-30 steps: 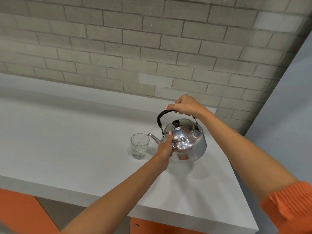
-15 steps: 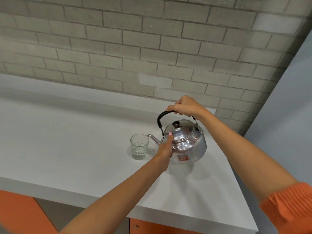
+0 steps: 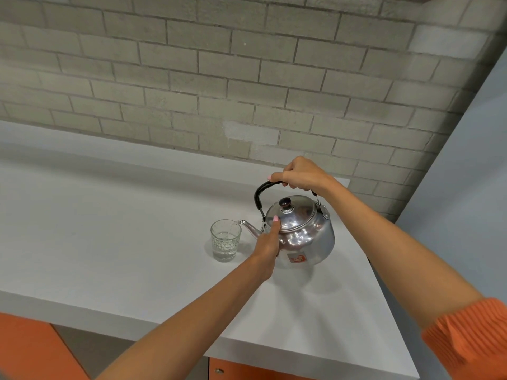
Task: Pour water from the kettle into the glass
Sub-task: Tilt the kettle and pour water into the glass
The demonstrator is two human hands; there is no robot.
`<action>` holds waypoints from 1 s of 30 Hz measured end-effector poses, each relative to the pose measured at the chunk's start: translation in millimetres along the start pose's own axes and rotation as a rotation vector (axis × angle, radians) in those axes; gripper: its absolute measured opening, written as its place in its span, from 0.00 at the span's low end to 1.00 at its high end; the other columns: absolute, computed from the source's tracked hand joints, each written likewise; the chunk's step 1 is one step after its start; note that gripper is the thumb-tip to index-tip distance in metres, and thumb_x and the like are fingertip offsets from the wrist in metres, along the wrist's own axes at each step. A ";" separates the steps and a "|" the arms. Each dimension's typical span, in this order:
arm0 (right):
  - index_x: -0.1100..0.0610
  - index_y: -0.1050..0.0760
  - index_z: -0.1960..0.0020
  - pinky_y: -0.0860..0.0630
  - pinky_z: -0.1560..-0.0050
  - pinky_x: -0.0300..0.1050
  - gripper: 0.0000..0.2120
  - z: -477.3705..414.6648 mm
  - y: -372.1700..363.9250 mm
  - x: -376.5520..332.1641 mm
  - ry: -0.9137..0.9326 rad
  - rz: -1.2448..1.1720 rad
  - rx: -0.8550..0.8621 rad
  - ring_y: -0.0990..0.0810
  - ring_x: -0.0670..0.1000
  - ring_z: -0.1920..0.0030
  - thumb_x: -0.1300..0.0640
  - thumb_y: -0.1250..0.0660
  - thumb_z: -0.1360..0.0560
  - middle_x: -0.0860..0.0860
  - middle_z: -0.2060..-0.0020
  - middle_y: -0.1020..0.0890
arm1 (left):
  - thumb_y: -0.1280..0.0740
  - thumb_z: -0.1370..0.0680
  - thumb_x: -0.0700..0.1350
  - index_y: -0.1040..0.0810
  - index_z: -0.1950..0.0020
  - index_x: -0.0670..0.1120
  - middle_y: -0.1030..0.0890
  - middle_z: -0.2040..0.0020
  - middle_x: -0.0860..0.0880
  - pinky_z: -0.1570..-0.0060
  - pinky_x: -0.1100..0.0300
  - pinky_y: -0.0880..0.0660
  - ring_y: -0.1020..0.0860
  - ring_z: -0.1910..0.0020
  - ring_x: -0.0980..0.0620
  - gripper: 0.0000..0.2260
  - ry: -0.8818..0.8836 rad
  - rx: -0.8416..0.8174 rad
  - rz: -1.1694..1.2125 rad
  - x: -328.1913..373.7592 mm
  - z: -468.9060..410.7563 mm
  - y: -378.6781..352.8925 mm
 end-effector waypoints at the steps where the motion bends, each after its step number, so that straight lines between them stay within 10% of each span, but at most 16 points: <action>1: 0.56 0.24 0.70 0.37 0.75 0.37 0.18 -0.1 -0.4 -0.2 0.000 0.001 -0.001 0.33 0.46 0.75 0.43 0.29 0.30 0.49 0.75 0.28 | 0.43 0.21 0.60 0.24 0.36 0.44 0.19 0.43 0.46 0.35 0.56 0.30 0.22 0.44 0.49 0.24 0.001 0.006 -0.001 0.3 0.0 0.5; 30: 0.56 0.24 0.69 0.37 0.73 0.38 0.18 4.5 3.3 0.6 -0.002 -0.004 -0.003 0.32 0.46 0.74 0.43 0.29 0.30 0.49 0.73 0.27 | 0.44 0.20 0.59 0.27 0.31 0.41 0.21 0.35 0.42 0.28 0.51 0.33 0.24 0.35 0.45 0.27 0.020 -0.003 -0.002 0.3 5.1 -4.7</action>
Point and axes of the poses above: each hand's wrist, its own z-axis away from the middle knuckle, its own y-axis out of the back of the hand, x = y × z, the point moved 4 cm from there along -z, towards the middle knuckle
